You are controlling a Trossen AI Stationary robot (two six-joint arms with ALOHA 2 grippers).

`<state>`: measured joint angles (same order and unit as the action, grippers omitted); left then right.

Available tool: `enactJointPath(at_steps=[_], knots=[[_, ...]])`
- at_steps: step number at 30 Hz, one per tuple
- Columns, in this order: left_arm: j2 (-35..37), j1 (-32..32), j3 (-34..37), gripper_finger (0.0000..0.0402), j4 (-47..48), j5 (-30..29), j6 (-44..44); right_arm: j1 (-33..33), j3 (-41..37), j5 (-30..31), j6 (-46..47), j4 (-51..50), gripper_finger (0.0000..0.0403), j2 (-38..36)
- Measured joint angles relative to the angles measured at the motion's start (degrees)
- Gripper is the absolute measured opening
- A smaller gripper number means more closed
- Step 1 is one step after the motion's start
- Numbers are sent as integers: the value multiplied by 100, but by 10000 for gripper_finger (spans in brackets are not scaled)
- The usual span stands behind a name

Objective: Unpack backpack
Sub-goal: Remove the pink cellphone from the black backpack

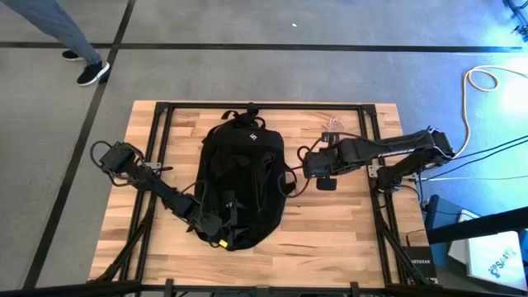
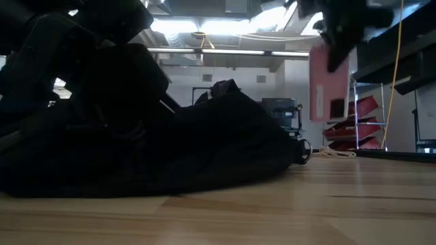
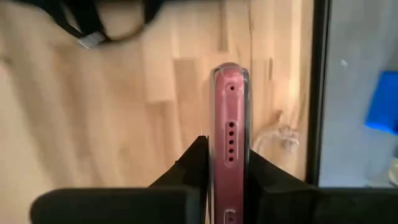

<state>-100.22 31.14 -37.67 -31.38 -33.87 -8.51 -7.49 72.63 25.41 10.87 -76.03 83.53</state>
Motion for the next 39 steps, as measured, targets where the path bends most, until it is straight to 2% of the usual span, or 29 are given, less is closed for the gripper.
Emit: enactJointPath(at_steps=[4,8,14,20,24,28,30,33,36,39], knots=[[0,2,0,310,-104,0,-2,96,-845,457,111,417,30,11],[0,43,0,310,-100,0,1,468,-1536,1330,413,1272,30,11],[0,23,0,310,-115,4,137,1349,-2422,1356,96,2257,30,17],[0,19,0,310,-114,8,188,2001,-2744,1369,-48,3089,35,9],[0,20,0,310,-102,15,166,2043,-2757,1076,-292,3604,77,9],[0,38,0,310,-100,17,138,2037,-2759,936,-367,3728,152,13],[0,48,0,310,-102,17,138,2039,-2759,1077,-384,3668,191,13],[0,48,0,310,-107,17,135,2070,-2759,1613,-371,3475,237,13],[0,34,0,310,-110,20,133,2203,-2759,1814,-371,3317,260,13],[0,31,0,310,-115,17,140,2344,-2759,1801,-355,3110,263,15]])
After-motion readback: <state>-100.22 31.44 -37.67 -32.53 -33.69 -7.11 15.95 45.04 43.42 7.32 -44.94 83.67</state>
